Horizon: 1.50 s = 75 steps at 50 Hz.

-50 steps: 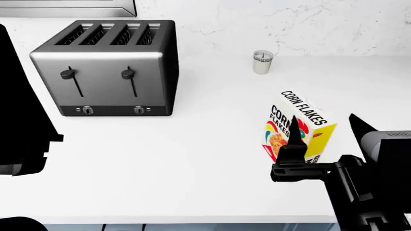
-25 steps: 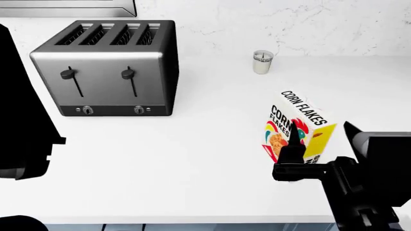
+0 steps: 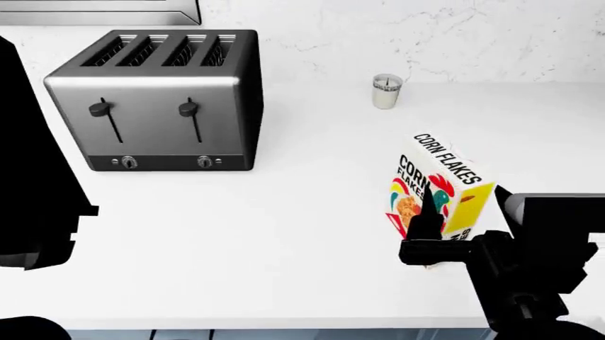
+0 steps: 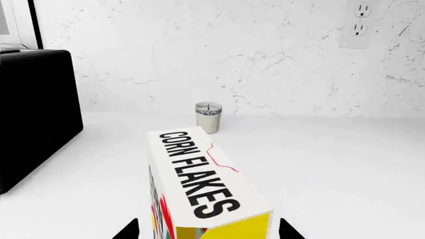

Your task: Pick the canned food and cereal from the counter and place them in the cabinets closest to them.

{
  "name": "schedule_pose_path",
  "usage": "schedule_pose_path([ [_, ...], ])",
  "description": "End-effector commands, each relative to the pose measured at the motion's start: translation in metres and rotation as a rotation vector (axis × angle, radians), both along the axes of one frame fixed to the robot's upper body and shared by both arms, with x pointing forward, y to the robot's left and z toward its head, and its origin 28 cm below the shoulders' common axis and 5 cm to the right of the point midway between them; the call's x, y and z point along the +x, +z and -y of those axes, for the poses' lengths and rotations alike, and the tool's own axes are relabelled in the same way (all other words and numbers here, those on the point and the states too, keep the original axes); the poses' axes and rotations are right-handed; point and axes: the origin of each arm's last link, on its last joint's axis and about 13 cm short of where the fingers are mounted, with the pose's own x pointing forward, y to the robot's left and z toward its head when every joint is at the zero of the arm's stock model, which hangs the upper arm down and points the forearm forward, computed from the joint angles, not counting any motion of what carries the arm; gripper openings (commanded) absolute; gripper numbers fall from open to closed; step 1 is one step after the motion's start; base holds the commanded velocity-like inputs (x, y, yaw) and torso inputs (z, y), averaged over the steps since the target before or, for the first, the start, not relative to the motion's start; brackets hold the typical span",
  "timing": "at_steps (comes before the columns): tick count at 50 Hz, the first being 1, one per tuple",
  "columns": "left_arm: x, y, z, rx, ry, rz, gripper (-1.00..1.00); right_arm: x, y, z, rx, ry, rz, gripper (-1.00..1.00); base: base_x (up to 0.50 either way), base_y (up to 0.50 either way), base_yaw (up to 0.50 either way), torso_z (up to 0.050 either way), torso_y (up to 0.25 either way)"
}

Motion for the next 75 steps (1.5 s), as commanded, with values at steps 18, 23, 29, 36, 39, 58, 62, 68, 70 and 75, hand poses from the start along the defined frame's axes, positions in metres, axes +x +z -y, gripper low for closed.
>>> schedule_pose_path([
  [18, -0.001, -0.001, 0.001, 0.01, -0.005, 0.0, 1.0, 0.014, -0.013, 0.003, 0.01, 0.011, -0.051, 1.0, 0.0, 0.0, 0.0, 0.0, 0.0],
  [23, -0.001, 0.0, 0.001, 0.009, -0.004, 0.001, 1.0, 0.016, -0.015, 0.003, 0.011, 0.019, -0.062, 1.0, 0.0, 0.0, 0.0, 0.0, 0.0],
  [29, -0.001, 0.0, 0.001, 0.008, -0.003, 0.002, 1.0, 0.017, -0.016, 0.003, 0.008, 0.022, -0.07, 1.0, 0.0, 0.0, 0.0, 0.0, 0.0],
  [36, -0.001, 0.0, 0.001, 0.007, -0.003, 0.003, 1.0, 0.018, -0.018, 0.002, 0.005, 0.027, -0.09, 1.0, 0.0, 0.0, 0.0, 0.0, 0.0],
  [39, -0.001, -0.001, 0.001, 0.007, -0.002, 0.003, 1.0, 0.019, -0.019, 0.002, 0.003, 0.025, -0.101, 1.0, 0.0, 0.0, 0.0, 0.0, 0.0],
  [58, -0.001, 0.0, 0.0, 0.005, -0.002, 0.003, 1.0, 0.014, -0.017, 0.0, -0.023, 0.024, -0.145, -1.0, 0.0, 0.0, 0.0, 0.0, 0.0],
  [62, -0.001, 0.0, 0.0, 0.005, -0.002, 0.004, 1.0, 0.013, -0.017, 0.0, -0.023, 0.028, -0.147, -1.0, 0.0, 0.0, 0.0, 0.0, 0.0],
  [68, -0.001, 0.0, 0.0, 0.004, -0.001, 0.003, 1.0, 0.012, -0.014, 0.0, -0.004, 0.035, -0.124, -1.0, 0.0, 0.0, 0.0, 0.0, 0.0],
  [70, -0.001, 0.0, 0.0, 0.003, 0.0, 0.002, 1.0, 0.01, -0.012, -0.001, 0.005, 0.043, -0.098, -1.0, 0.0, 0.0, 0.0, 0.0, 0.0],
  [75, 0.0, 0.0, 0.0, -0.001, 0.005, 0.0, 1.0, 0.003, -0.003, -0.002, 0.026, 0.053, 0.006, -1.0, 0.0, 0.0, 0.0, 0.0, 0.0],
])
